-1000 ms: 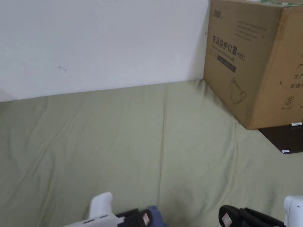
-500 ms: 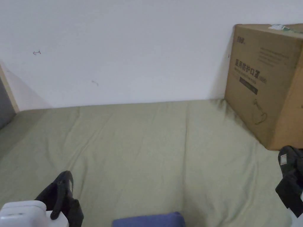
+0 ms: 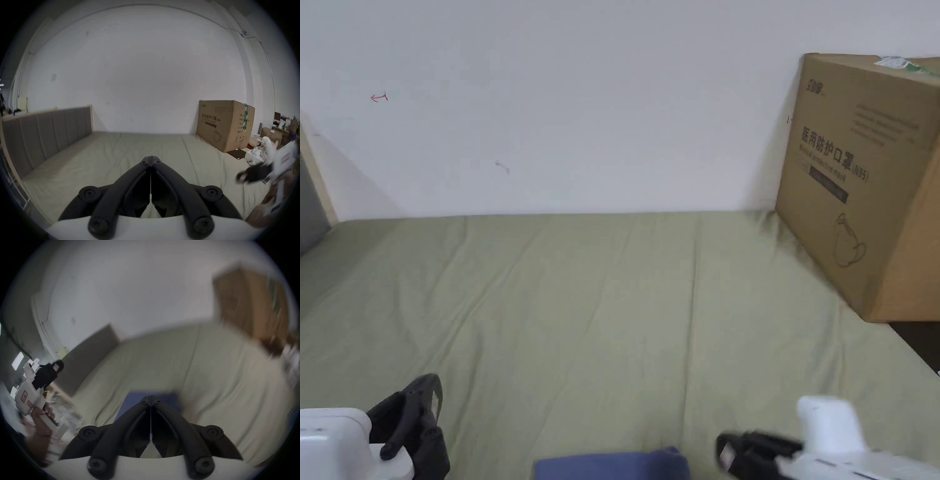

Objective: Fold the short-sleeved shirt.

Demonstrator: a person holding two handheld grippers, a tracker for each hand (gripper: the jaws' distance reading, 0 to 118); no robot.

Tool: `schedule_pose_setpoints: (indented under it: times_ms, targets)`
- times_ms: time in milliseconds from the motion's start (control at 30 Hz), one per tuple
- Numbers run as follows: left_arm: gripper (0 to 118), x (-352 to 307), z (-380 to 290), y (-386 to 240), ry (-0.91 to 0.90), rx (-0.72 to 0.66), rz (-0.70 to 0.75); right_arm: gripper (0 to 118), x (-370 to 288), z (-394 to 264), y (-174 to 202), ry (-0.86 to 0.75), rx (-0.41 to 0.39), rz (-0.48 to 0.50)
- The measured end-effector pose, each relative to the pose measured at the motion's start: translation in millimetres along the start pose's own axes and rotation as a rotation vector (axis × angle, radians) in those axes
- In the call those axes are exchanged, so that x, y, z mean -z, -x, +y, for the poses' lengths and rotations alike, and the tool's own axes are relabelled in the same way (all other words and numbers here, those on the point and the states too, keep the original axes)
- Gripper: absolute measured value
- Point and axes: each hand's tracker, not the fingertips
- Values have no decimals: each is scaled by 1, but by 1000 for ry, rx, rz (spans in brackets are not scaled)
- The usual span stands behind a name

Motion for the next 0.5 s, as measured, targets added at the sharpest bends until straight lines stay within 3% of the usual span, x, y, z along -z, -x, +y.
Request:
schedule_pose_setpoints:
  times_ms: [33,133,200,267,300,367,400,467,500]
  targets:
    - [0,4,-5,8,35,-31,-11,0,24,-8,-12,69,61,15]
    - [0,16,-21,27,139,-94,-20,0,78,-21,-39,186,87,-2]
    - [0,28,-34,45,198,-179,-76,0,102,-28,-62,268,159,19]
    - [1,51,-51,71,320,-298,-211,0,111,-39,-82,315,218,-32]
    - [1,65,-62,83,398,-364,-276,0,109,-40,-89,279,261,15]
    - [7,92,-88,106,527,-530,-384,0,103,-40,-89,272,250,24]
    - [32,103,-101,115,560,-598,-416,0,103,-39,-87,274,218,7]
    - [96,129,-131,126,654,-673,-462,0,104,-41,-82,269,158,-4]
    - [118,141,-143,128,702,-705,-529,0,104,-42,-77,268,157,-6]
